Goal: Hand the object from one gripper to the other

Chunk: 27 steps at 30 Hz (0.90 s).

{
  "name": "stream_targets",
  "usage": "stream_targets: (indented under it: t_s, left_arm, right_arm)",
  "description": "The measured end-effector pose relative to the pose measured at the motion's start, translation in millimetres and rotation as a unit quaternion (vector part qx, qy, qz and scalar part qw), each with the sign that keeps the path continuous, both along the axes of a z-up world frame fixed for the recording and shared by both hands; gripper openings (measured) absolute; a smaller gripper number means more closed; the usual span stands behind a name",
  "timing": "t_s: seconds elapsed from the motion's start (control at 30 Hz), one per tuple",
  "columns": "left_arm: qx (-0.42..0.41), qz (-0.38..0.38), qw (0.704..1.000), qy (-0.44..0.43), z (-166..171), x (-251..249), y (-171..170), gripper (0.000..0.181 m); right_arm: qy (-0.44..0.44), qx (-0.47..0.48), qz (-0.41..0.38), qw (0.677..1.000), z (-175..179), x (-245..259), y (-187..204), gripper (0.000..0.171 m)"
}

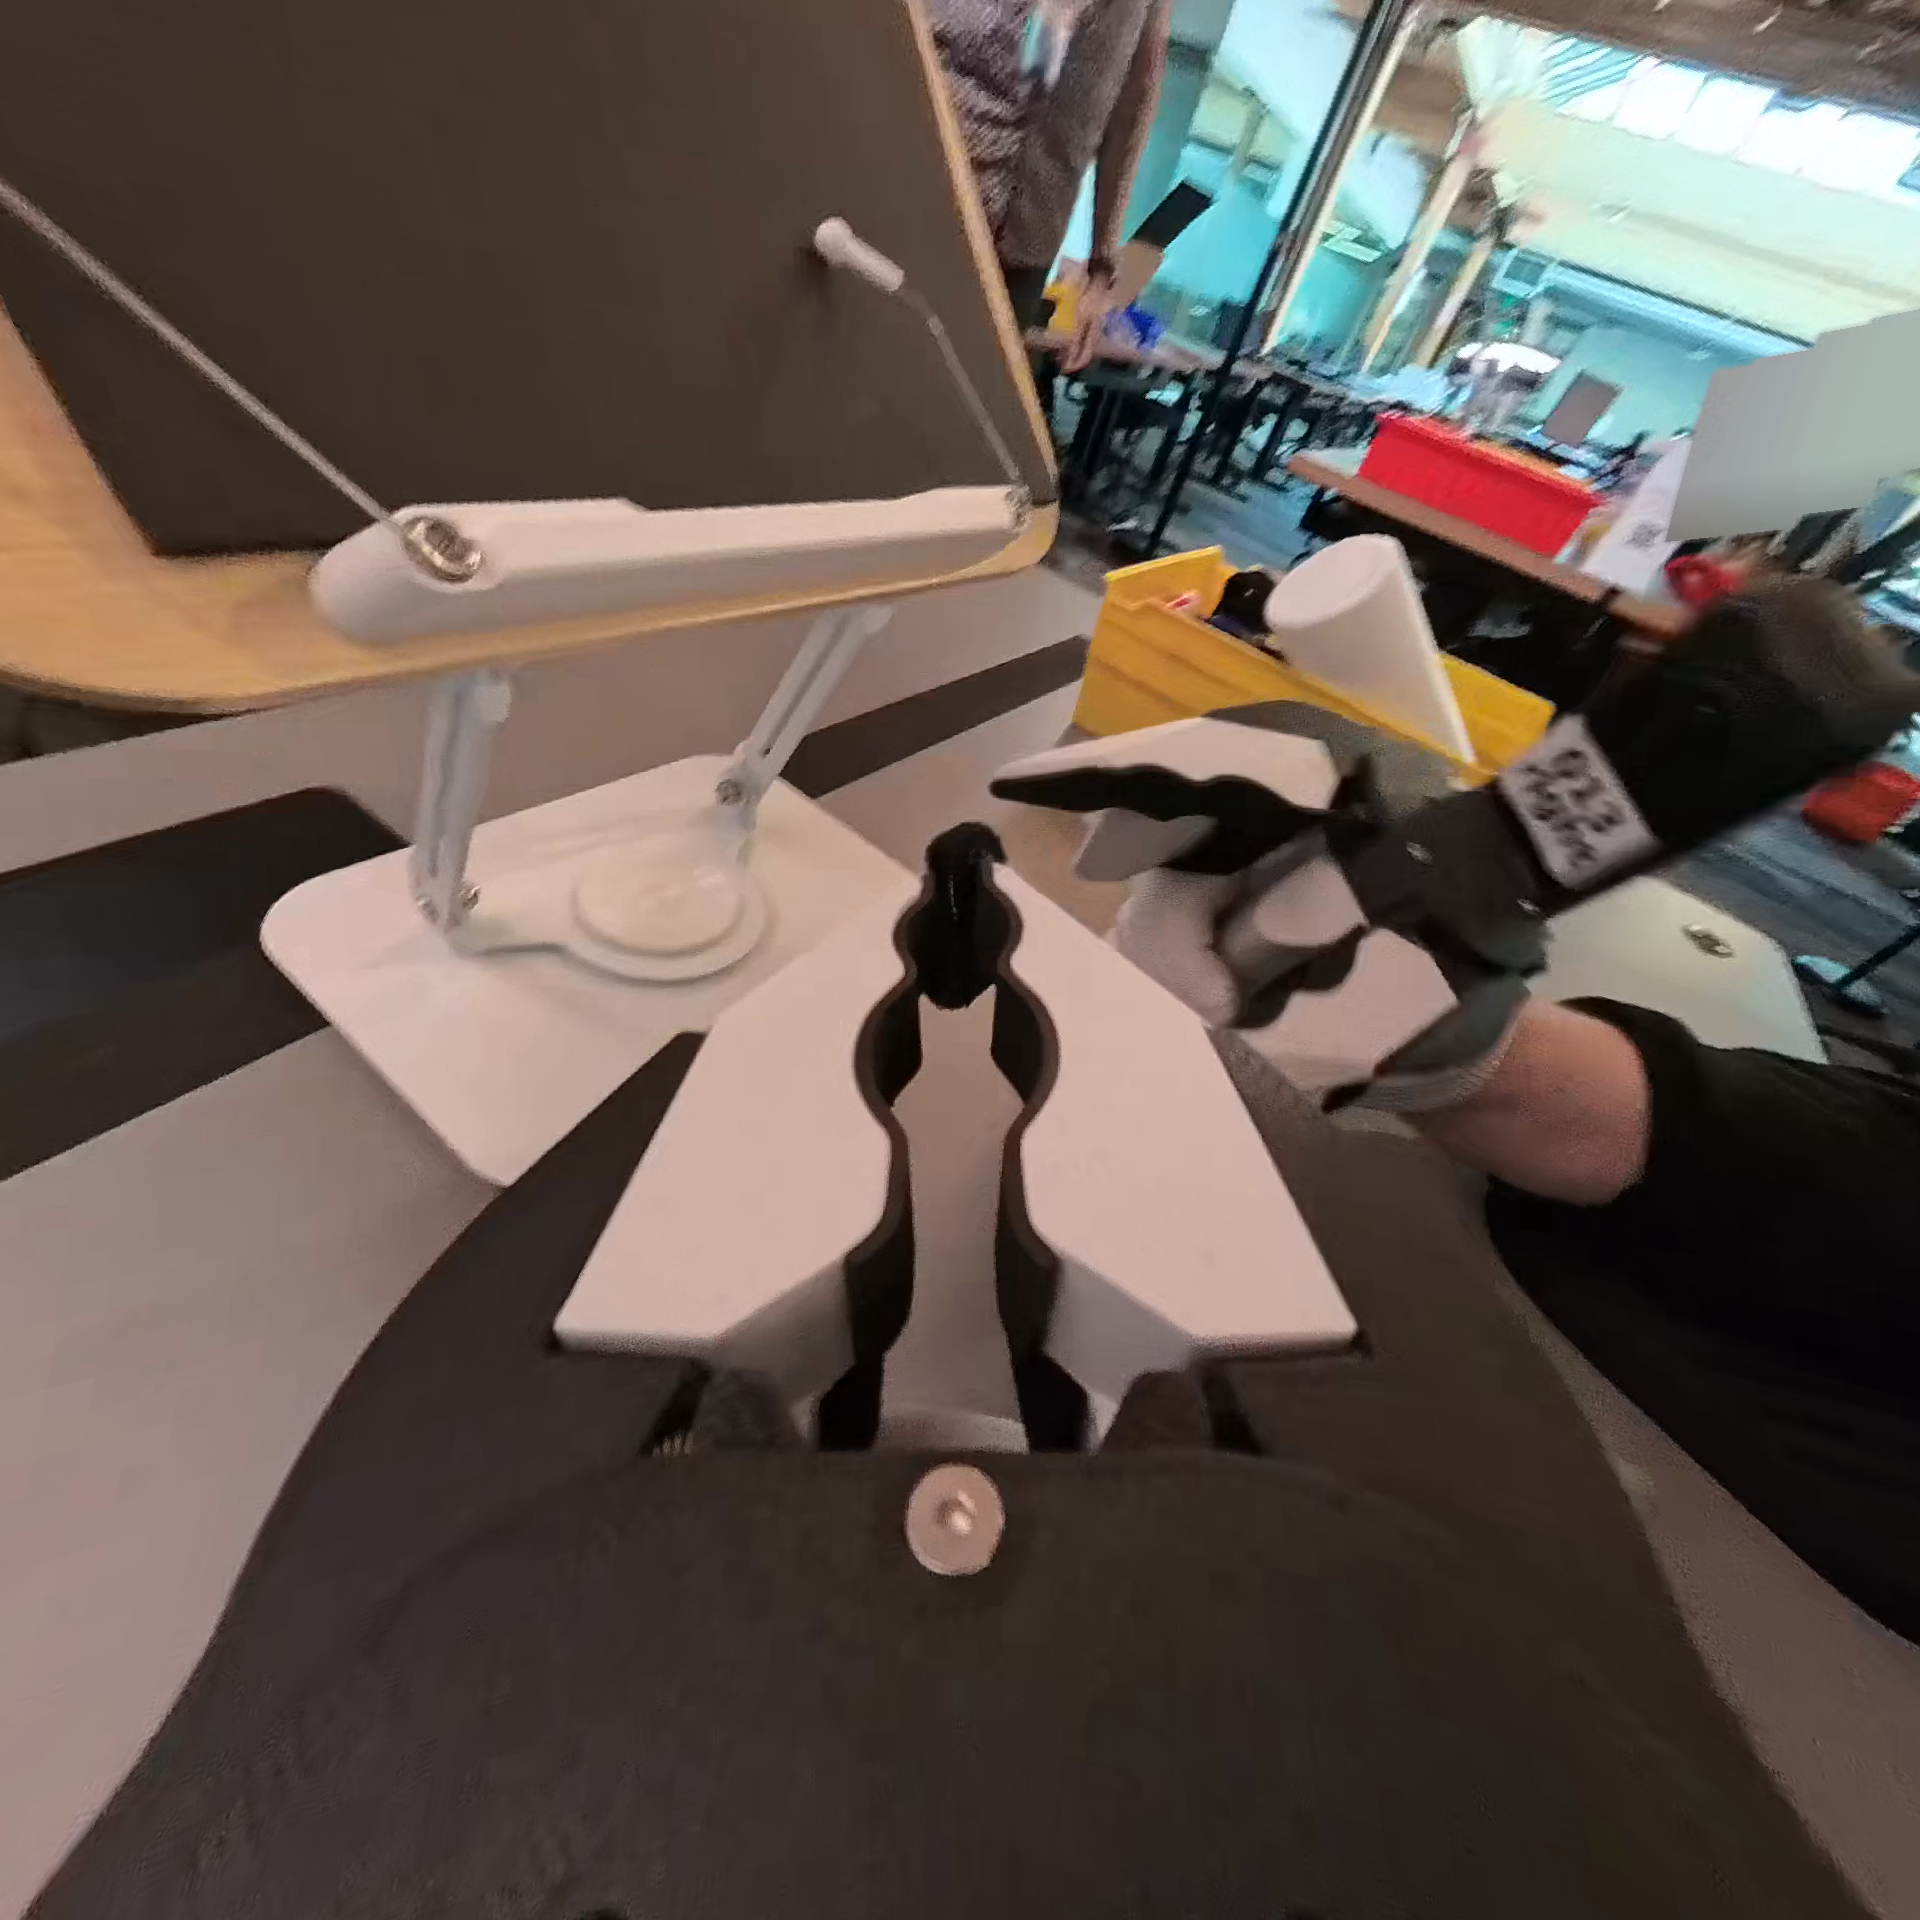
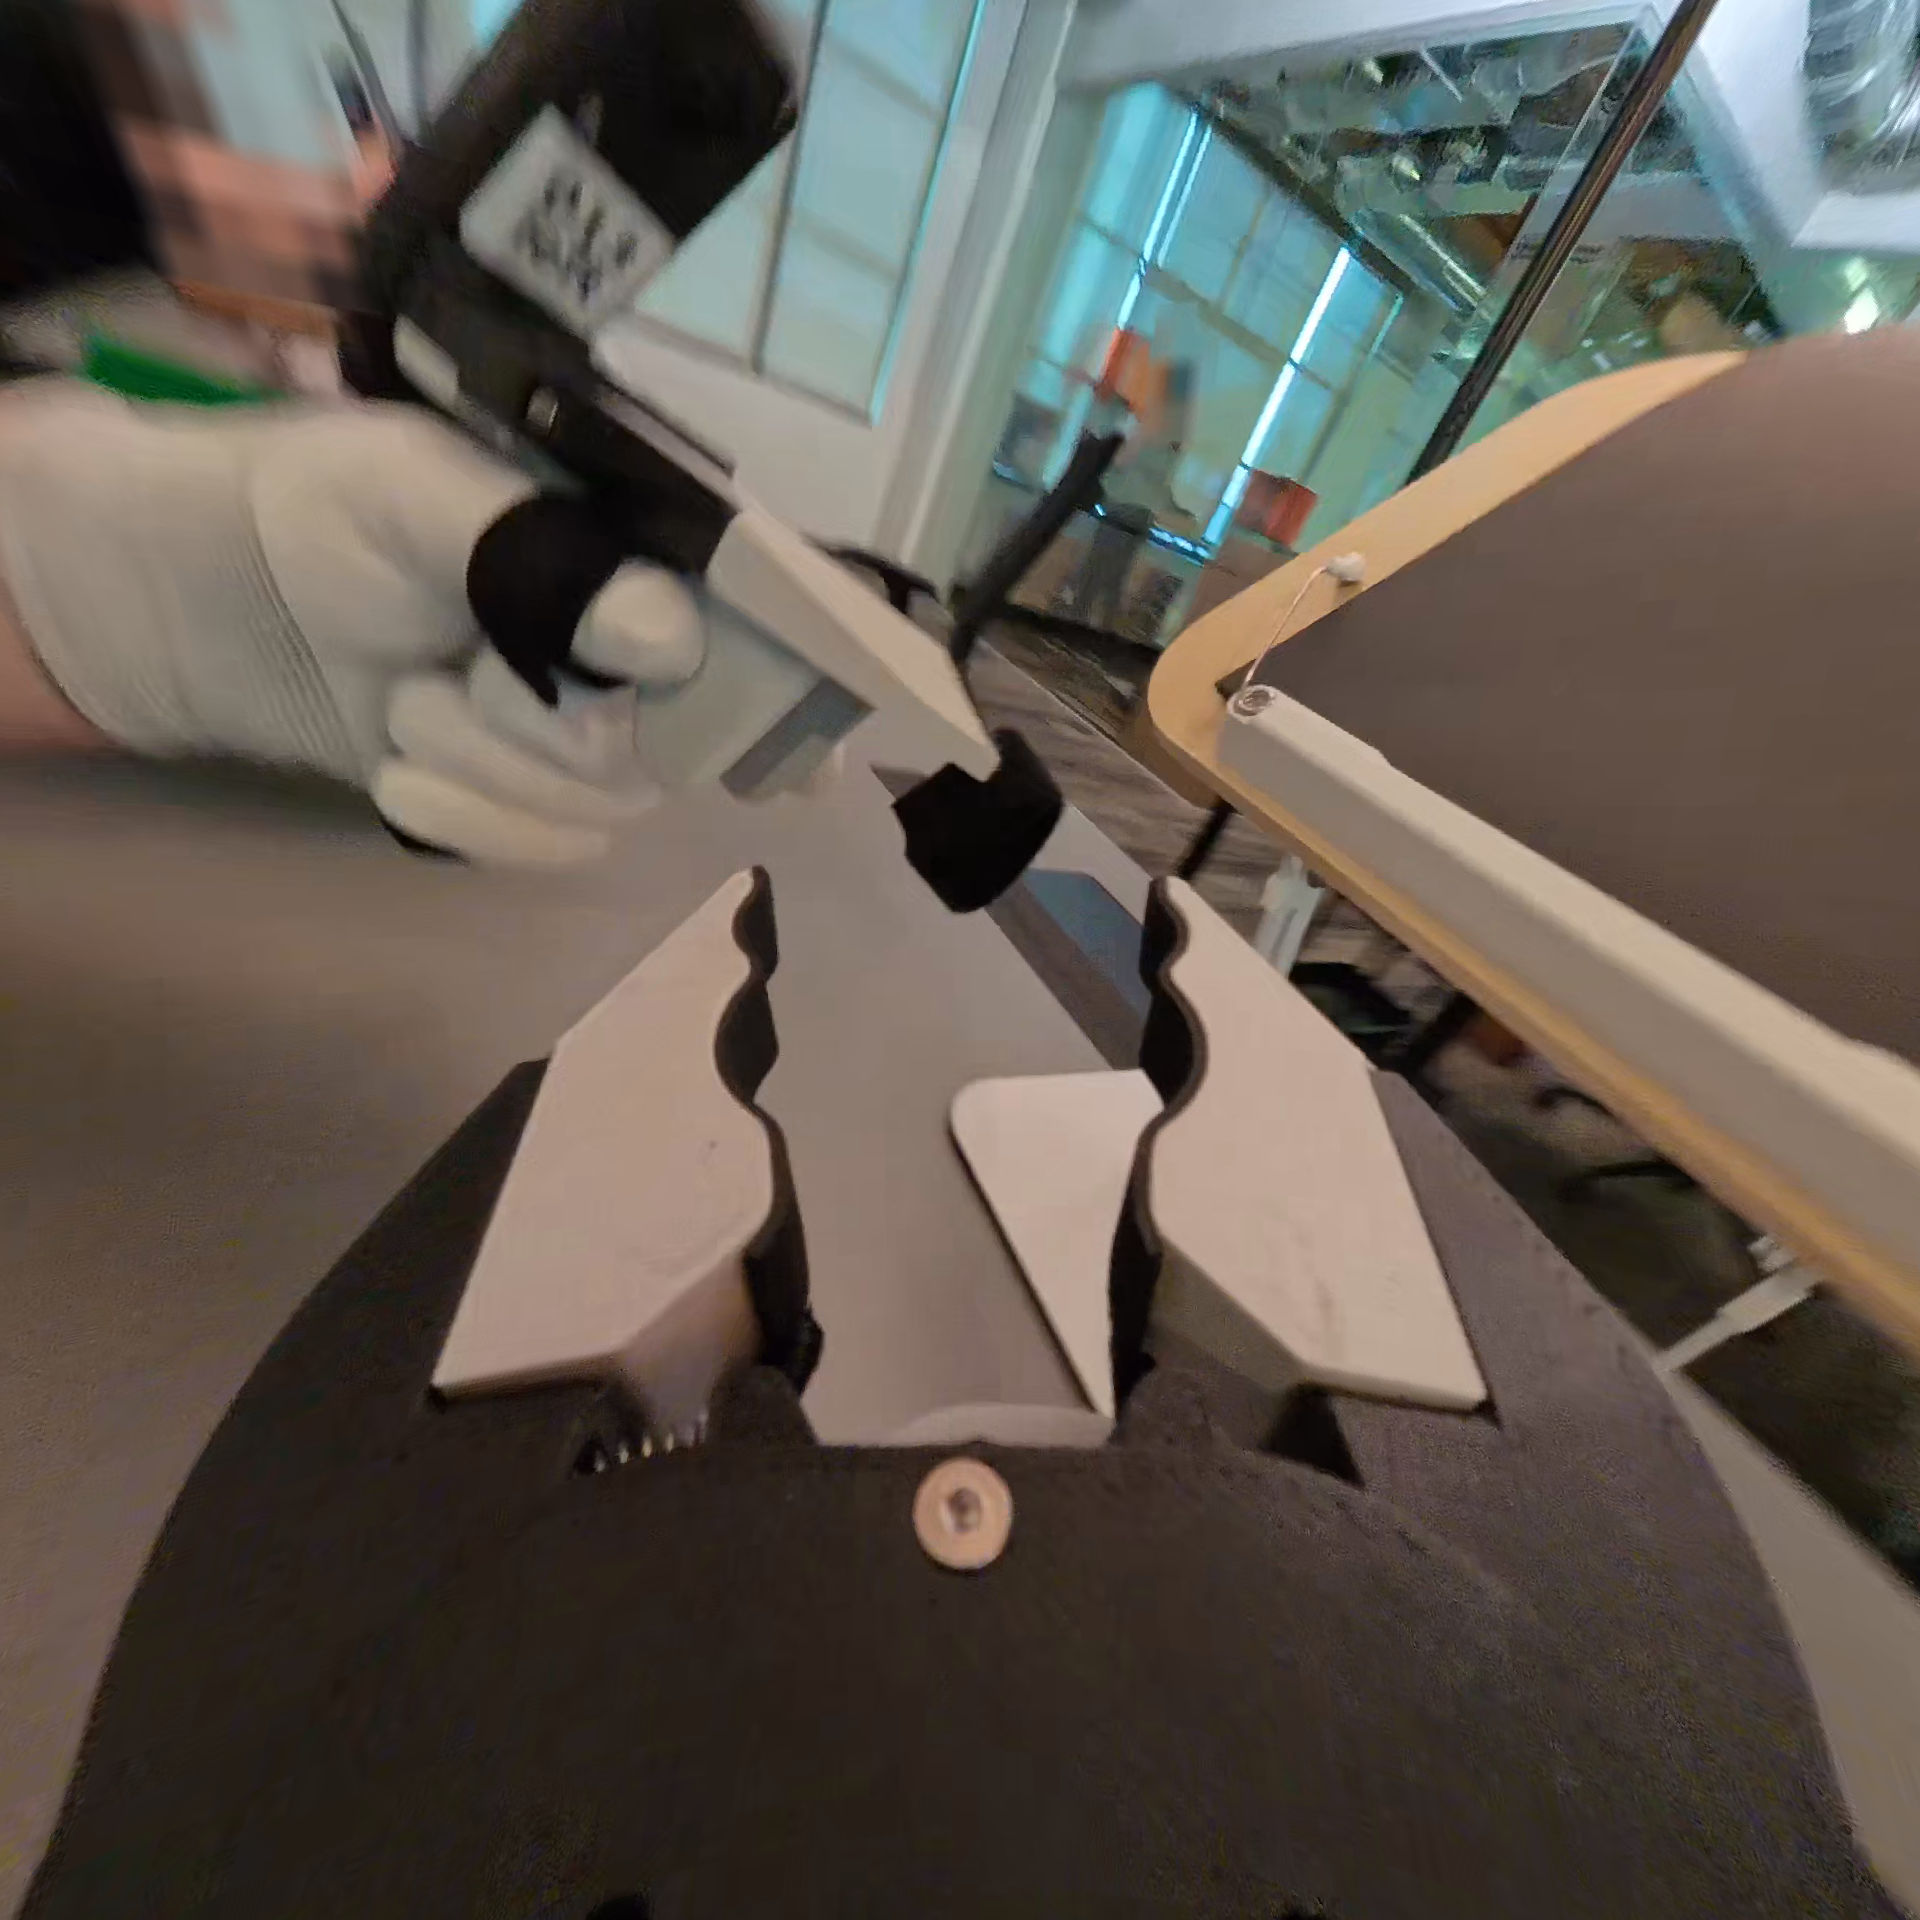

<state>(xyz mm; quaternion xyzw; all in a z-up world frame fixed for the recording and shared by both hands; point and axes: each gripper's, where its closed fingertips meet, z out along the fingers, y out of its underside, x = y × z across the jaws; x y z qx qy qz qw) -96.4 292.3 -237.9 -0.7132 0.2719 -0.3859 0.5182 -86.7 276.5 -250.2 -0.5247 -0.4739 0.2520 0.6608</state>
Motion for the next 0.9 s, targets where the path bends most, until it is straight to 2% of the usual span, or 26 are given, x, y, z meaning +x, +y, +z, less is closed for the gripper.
stream_targets:
  t_s: [0.17,0.27,0.37,0.43,0.5,0.6,0.9]
  left_arm:
    - [-0.003,0.011,0.997,0.081,-20,11,-2,0.005]
    - [0.011,0.014,0.992,0.126,-28,18,-5,0.005]
    - [0.008,0.021,0.989,0.144,-34,21,-5,0.005]
    - [0.007,0.022,0.989,0.144,-36,22,-5,0.005]
    - [0.006,0.024,0.989,0.144,-36,22,-4,0.005]
    - [0.006,0.026,0.988,0.15,-36,21,-4,0.005]
    - [0.01,0.031,0.989,0.145,-34,22,-3,0.007]
  right_arm:
    - [-0.102,0.101,-0.052,0.988,-17,-15,-2,0.064]
    - [-0.107,0.119,-0.078,0.984,-13,-10,3,0.056]
    - [-0.102,0.125,-0.087,0.983,-8,-6,5,0.039]
    - [-0.12,0.128,-0.091,0.98,-14,-6,7,0.032]
    - [-0.139,0.13,-0.095,0.977,-21,-6,9,0.033]
    - [-0.135,0.126,-0.092,0.978,-19,-6,7,0.017]
    - [-0.129,0.123,-0.093,0.98,-18,-6,7,0.016]
